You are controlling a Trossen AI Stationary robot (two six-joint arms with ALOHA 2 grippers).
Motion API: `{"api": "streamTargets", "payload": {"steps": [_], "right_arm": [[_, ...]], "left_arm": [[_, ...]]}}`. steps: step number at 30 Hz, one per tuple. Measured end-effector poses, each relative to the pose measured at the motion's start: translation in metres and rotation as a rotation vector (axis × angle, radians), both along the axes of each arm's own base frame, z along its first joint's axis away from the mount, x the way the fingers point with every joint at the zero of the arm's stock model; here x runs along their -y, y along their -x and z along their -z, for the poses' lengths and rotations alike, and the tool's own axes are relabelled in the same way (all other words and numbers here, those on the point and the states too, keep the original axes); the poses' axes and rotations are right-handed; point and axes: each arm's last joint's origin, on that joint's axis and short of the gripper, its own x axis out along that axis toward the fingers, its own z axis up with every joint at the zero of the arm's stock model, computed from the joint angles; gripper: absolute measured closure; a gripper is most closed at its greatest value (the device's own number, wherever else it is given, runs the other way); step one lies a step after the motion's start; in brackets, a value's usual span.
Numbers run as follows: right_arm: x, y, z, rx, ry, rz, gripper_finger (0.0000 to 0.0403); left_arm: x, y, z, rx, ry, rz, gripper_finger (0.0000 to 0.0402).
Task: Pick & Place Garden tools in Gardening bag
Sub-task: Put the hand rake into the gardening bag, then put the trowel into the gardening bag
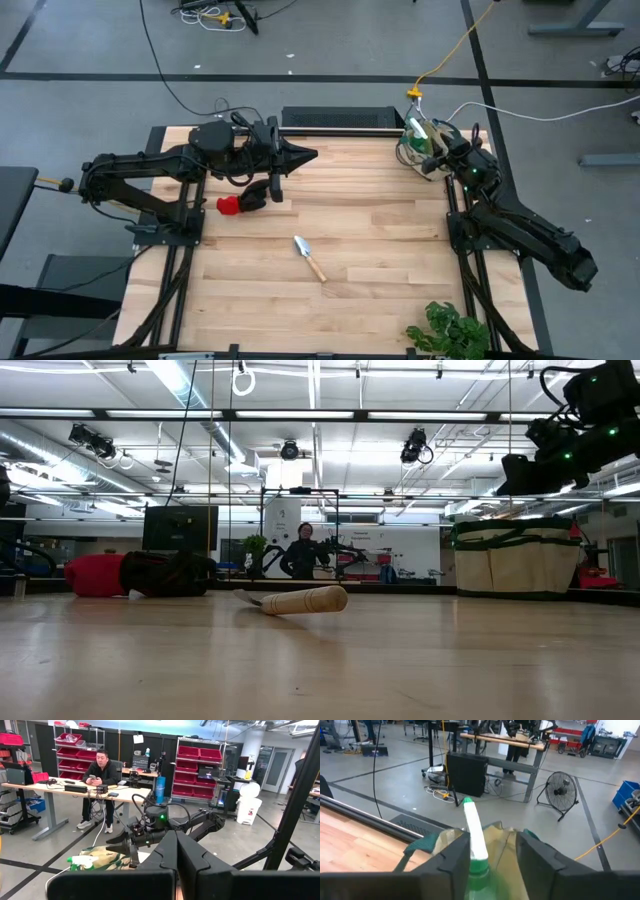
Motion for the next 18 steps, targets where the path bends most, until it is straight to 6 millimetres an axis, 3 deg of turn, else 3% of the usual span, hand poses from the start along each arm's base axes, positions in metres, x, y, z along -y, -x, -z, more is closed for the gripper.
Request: {"api": "streamTargets", "payload": {"steps": [7,18], "right_arm": [[-0.0002,0.0002,0.0014,0.007,-0.018,0.003,0.0207],[0.0,-0.0005,-0.0013,0.032,0.0,-0.012,0.0202]], "left_arm": [[0.0,0.0,0.0,0.0,-0.001,0.0,0.04],[0.0,0.0,0.0,0.001,0.008,0.001,0.04]]}}
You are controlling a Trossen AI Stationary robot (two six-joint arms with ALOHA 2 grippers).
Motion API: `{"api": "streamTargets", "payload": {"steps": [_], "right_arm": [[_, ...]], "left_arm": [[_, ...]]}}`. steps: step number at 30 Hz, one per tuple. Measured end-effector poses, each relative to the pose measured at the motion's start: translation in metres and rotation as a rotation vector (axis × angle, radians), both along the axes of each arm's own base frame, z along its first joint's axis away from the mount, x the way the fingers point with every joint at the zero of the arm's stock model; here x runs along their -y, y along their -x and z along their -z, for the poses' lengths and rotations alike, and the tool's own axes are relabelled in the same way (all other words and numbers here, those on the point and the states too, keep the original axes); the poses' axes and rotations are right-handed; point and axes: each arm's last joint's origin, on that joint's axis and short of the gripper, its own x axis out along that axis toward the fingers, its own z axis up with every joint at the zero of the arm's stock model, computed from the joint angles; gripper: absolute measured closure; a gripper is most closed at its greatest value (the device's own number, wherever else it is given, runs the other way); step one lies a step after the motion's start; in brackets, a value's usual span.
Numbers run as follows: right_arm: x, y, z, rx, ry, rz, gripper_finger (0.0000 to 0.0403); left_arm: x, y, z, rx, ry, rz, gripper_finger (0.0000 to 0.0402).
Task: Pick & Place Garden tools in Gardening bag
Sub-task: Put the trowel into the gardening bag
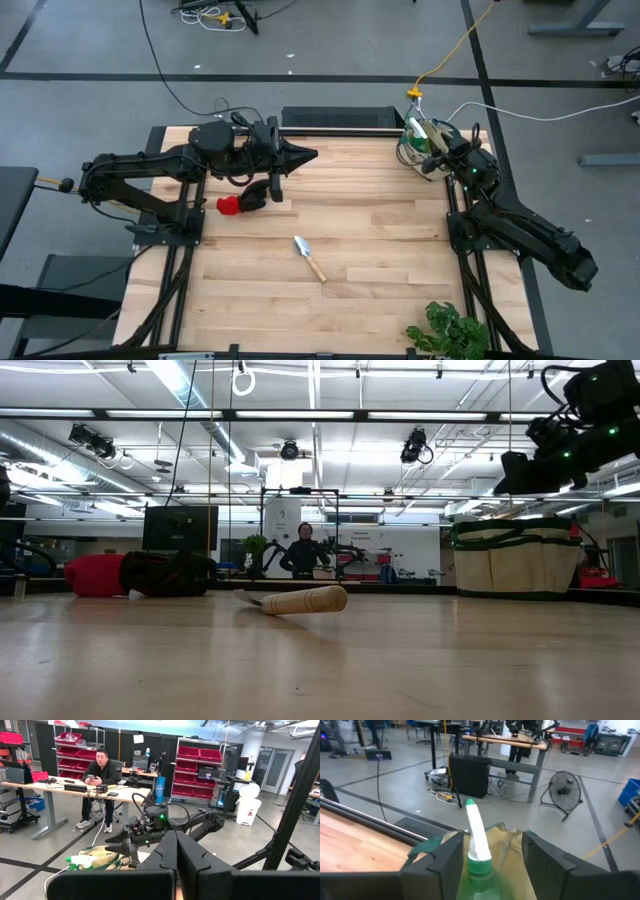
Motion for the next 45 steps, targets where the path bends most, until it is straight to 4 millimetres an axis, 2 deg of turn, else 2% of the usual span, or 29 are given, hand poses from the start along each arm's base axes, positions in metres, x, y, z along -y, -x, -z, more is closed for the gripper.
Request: {"api": "streamTargets", "payload": {"steps": [5,17,29,35,45], "right_arm": [[-0.001,-0.001,-0.005,0.015,0.005,-0.057,0.0202],[-0.009,0.003,-0.059,-0.003,0.055,-0.12,0.0202],[-0.016,0.01,-0.09,-0.043,0.098,-0.14,0.0202],[-0.022,0.014,-0.11,-0.009,0.097,-0.143,0.0202],[-0.026,0.01,-0.115,-0.004,0.04,-0.347,0.0206]], "left_arm": [[0.0,0.0,0.0,0.006,0.013,-0.009,0.04],[0.0,0.0,-0.002,0.023,0.019,-0.018,0.04],[0.0,0.0,-0.002,0.022,0.016,-0.017,0.04],[0.0,0.0,-0.002,0.022,0.015,-0.007,0.04],[0.001,0.0,-0.002,0.021,0.013,0.024,0.04]]}}
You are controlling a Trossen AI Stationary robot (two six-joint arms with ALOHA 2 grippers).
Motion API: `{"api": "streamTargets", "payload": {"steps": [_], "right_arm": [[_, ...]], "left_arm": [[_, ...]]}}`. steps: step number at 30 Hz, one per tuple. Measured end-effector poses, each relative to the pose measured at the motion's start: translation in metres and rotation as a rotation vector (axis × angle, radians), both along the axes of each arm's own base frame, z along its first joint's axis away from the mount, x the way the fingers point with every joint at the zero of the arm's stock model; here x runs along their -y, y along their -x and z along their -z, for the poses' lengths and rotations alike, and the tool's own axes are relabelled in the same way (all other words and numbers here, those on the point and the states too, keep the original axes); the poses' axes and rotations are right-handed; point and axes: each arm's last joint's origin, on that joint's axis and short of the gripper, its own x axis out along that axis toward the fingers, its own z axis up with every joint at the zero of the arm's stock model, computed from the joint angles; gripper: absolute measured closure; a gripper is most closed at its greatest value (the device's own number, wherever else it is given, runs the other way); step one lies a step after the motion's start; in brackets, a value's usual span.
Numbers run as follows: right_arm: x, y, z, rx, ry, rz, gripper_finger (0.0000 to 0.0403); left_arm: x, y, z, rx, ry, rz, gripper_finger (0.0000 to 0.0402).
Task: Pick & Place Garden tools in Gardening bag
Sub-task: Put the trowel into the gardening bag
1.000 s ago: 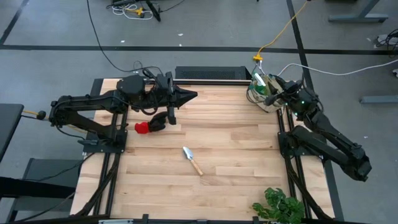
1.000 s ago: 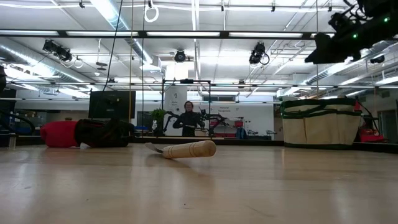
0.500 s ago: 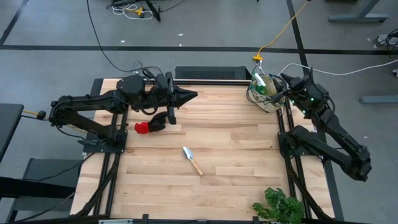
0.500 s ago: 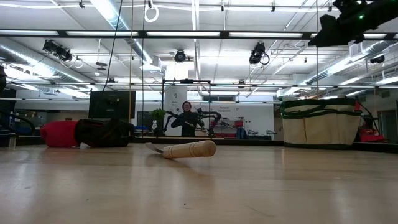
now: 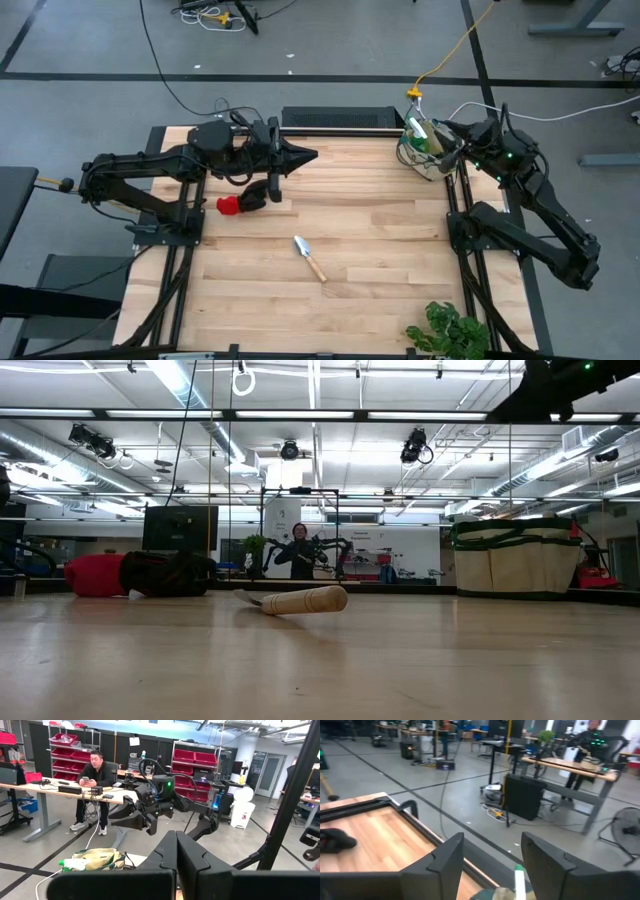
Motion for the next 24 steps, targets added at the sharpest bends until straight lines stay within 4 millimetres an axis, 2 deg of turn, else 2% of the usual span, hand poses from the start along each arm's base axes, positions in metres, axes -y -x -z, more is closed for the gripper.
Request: {"api": "streamTargets", "payload": {"steps": [11,24], "right_arm": [[-0.0026,-0.0024,-0.0001,0.013,-0.01,-0.121,0.0279],[-0.0034,-0.0031,-0.0002,0.019,-0.017,-0.154,0.0376]], "left_arm": [[0.0006,-0.0001,0.0,0.0,-0.002,0.019,0.04],[0.0006,-0.0001,0.0001,-0.004,-0.026,0.017,0.04]]}}
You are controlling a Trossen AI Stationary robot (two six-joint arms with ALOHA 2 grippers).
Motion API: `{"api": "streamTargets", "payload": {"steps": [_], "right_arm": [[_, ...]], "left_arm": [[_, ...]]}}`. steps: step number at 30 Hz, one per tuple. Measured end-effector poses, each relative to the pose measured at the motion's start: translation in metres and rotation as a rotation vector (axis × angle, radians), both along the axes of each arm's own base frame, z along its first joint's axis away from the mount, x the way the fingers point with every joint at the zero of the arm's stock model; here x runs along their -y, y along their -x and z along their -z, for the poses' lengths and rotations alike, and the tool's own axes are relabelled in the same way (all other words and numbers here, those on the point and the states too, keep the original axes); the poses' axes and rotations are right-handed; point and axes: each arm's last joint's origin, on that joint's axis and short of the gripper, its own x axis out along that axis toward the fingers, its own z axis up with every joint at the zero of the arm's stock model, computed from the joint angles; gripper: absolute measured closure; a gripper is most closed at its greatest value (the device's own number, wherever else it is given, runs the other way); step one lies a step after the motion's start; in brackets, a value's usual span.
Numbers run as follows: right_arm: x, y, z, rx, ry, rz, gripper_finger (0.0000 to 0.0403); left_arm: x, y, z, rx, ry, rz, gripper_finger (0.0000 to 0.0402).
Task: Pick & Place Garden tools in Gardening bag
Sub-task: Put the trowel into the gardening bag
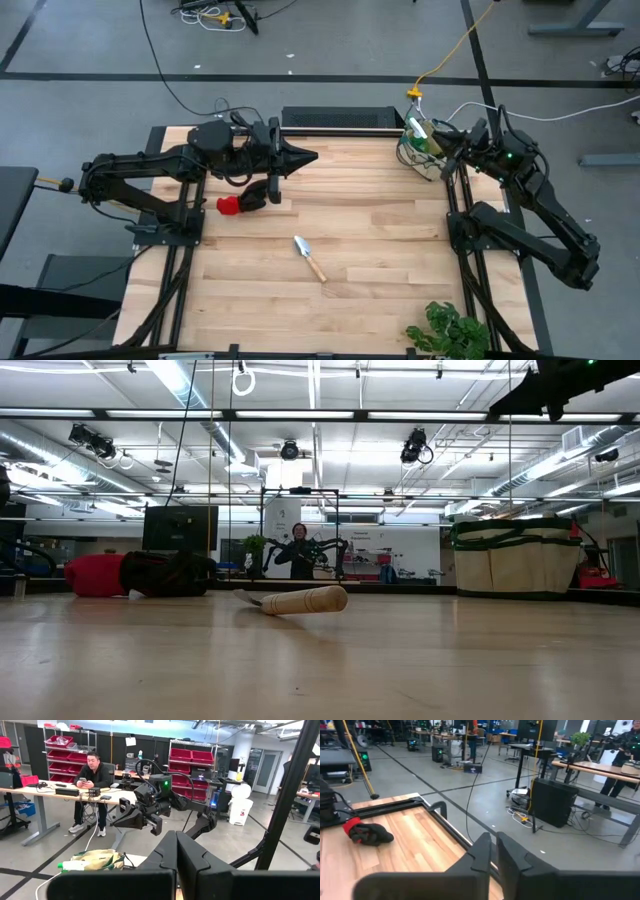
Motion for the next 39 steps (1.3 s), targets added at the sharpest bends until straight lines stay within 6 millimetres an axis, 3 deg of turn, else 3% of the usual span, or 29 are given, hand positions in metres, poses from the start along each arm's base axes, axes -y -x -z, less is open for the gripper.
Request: {"api": "streamTargets", "payload": {"steps": [4,34,39], "right_arm": [[-0.001,-0.001,0.0,0.006,-0.004,-0.036,0.0399],[-0.027,-0.03,-0.022,0.238,-0.002,-0.49,0.0403],[-0.034,-0.037,-0.025,0.271,0.0,-0.583,0.0403]], "left_arm": [[0.0,0.0,0.0,-0.001,-0.009,-0.001,0.0399],[0.0,0.0,0.002,-0.022,-0.008,0.0,0.0399],[0.002,0.0,0.003,-0.036,-0.028,0.083,0.0399]]}}
